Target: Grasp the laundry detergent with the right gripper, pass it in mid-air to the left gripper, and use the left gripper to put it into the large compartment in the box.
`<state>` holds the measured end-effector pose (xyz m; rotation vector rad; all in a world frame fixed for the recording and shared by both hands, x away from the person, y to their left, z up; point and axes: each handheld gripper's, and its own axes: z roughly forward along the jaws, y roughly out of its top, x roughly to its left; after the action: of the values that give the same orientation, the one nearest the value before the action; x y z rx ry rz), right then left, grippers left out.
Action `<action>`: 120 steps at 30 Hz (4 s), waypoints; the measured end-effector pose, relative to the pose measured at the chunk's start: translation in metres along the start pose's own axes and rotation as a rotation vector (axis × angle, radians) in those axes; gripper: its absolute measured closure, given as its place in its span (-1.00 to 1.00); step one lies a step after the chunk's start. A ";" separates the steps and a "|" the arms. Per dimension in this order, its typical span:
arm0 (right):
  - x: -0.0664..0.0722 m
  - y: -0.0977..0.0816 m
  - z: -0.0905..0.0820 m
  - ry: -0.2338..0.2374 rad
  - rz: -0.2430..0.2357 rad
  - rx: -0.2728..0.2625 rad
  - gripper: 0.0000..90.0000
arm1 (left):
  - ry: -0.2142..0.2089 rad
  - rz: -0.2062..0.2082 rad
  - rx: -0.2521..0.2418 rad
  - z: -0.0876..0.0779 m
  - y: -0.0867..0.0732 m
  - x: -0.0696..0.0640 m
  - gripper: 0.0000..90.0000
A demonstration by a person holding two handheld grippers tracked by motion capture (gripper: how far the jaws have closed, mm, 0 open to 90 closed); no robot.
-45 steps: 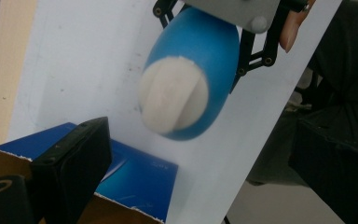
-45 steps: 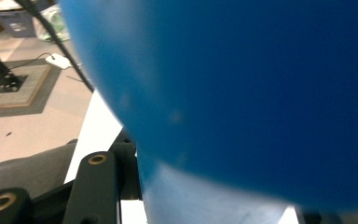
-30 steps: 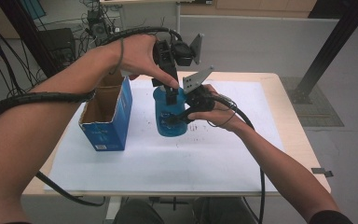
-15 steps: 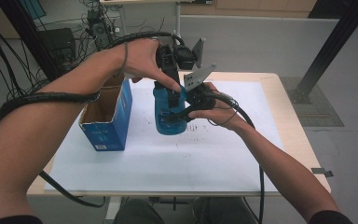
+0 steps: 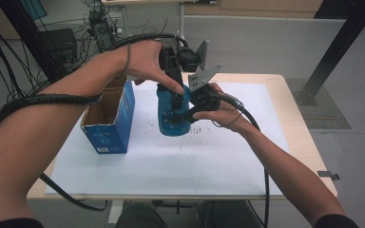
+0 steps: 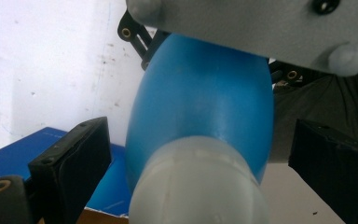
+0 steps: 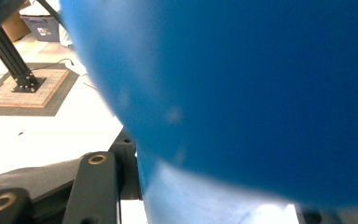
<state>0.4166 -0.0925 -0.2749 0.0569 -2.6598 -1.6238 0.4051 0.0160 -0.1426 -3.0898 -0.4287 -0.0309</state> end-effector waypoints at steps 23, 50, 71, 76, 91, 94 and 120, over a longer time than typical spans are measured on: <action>0.002 0.002 0.000 0.001 0.019 -0.009 0.00 | 0.004 -0.002 -0.003 0.000 -0.004 -0.001 -0.86; 0.001 0.005 -0.001 -0.003 0.013 -0.011 0.00 | 0.020 0.005 -0.002 -0.001 -0.006 -0.002 -0.87; 0.002 0.005 -0.004 -0.012 0.013 -0.013 0.00 | 0.028 0.007 -0.012 -0.003 -0.003 -0.003 -0.87; 0.002 0.005 -0.004 -0.013 0.013 -0.014 0.00 | 0.031 0.010 -0.009 -0.003 -0.004 -0.002 -0.87; 0.001 0.006 -0.002 -0.017 -0.003 -0.010 0.00 | 0.031 0.014 -0.007 -0.001 -0.005 -0.002 -0.87; 0.001 0.006 -0.002 -0.018 -0.005 -0.010 0.00 | 0.031 0.013 -0.007 -0.001 -0.005 -0.002 -0.87; 0.003 0.007 -0.001 -0.014 -0.016 -0.016 0.00 | 0.034 0.025 -0.010 -0.001 -0.004 -0.002 -0.76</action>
<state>0.4139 -0.0905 -0.2682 0.0672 -2.6633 -1.6560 0.4025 0.0196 -0.1420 -3.0987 -0.3897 -0.0847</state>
